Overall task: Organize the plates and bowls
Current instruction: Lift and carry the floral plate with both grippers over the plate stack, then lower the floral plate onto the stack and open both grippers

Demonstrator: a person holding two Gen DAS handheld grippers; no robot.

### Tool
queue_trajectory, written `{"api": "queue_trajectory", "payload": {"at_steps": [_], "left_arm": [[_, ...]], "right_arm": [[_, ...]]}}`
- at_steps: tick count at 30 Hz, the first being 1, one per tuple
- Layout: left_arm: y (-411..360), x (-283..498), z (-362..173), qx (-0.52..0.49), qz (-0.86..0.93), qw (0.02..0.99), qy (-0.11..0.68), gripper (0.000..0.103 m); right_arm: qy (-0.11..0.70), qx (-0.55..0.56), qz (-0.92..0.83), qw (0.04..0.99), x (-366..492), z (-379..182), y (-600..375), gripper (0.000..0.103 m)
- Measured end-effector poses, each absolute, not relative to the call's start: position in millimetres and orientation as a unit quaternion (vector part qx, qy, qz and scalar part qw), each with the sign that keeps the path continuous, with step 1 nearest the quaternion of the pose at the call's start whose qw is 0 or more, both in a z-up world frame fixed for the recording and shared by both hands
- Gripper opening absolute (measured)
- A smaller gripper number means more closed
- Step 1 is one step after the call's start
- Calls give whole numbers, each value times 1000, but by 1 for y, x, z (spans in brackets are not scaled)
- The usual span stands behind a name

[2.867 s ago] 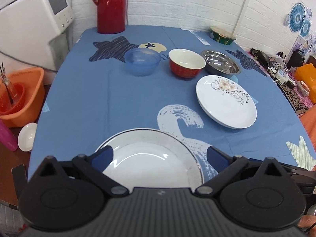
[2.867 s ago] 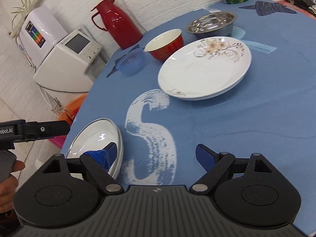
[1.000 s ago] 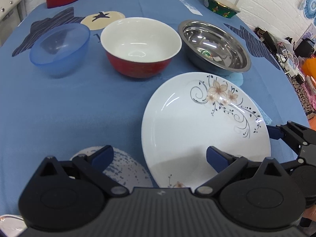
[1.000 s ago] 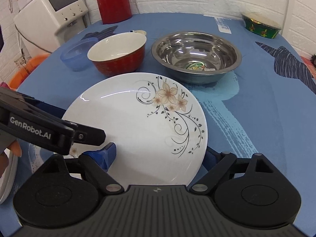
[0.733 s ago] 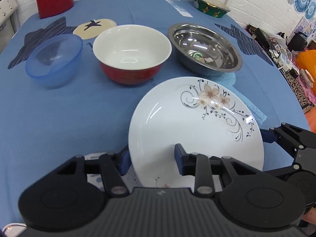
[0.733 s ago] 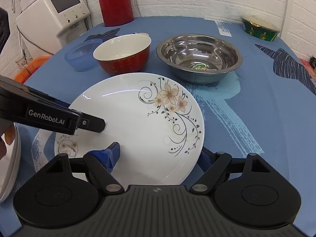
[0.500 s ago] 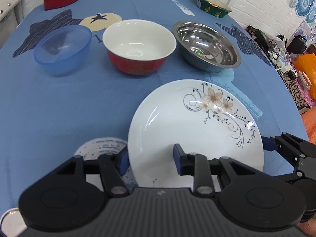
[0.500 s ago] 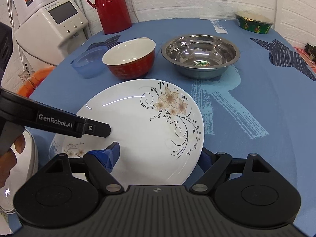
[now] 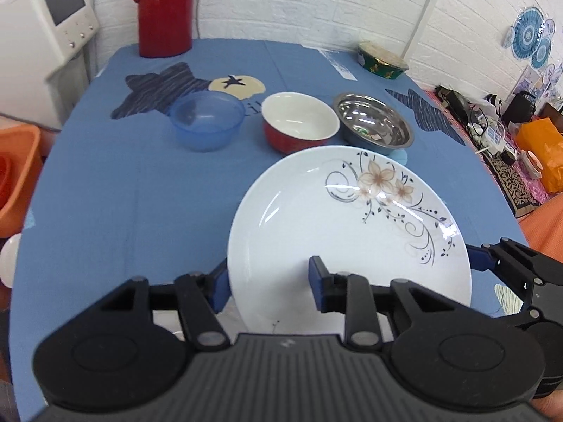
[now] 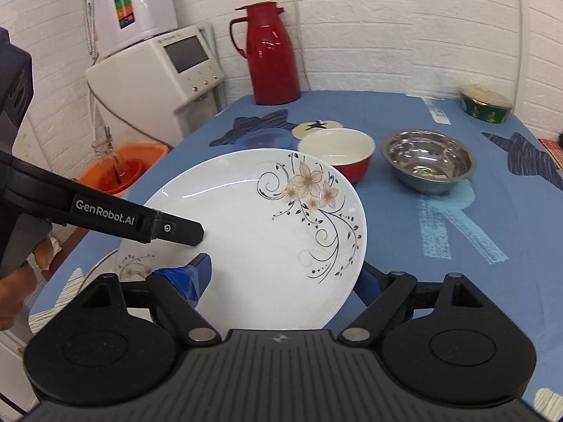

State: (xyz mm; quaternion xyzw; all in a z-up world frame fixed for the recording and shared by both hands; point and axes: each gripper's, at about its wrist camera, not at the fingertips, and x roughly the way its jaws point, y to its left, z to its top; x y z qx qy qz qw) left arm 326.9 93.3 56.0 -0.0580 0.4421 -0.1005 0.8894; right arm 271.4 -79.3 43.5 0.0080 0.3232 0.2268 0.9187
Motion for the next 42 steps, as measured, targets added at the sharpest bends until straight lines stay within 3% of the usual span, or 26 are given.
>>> {"api": "queue_trajectory", "payload": {"at_steps": [12, 24, 26, 27, 28, 42], "left_arm": [[190, 249, 23, -99, -18, 881, 462, 29], [206, 241, -5, -102, -26, 887, 450, 31], [205, 241, -6, -99, -33, 889, 445, 41], [205, 240, -6, -100, -42, 890, 443, 53], [204, 240, -7, -103, -48, 890, 442, 58], [202, 234, 17, -86, -42, 912, 399, 63]], "right_arm": [[360, -1, 310, 880, 244, 17, 9, 72], [373, -17, 308, 875, 234, -2, 26, 72], [374, -21, 309, 874, 234, -2, 27, 72], [374, -21, 308, 875, 234, -2, 27, 72], [375, -22, 308, 874, 234, -2, 27, 72], [369, -14, 301, 879, 232, 6, 17, 72]]}}
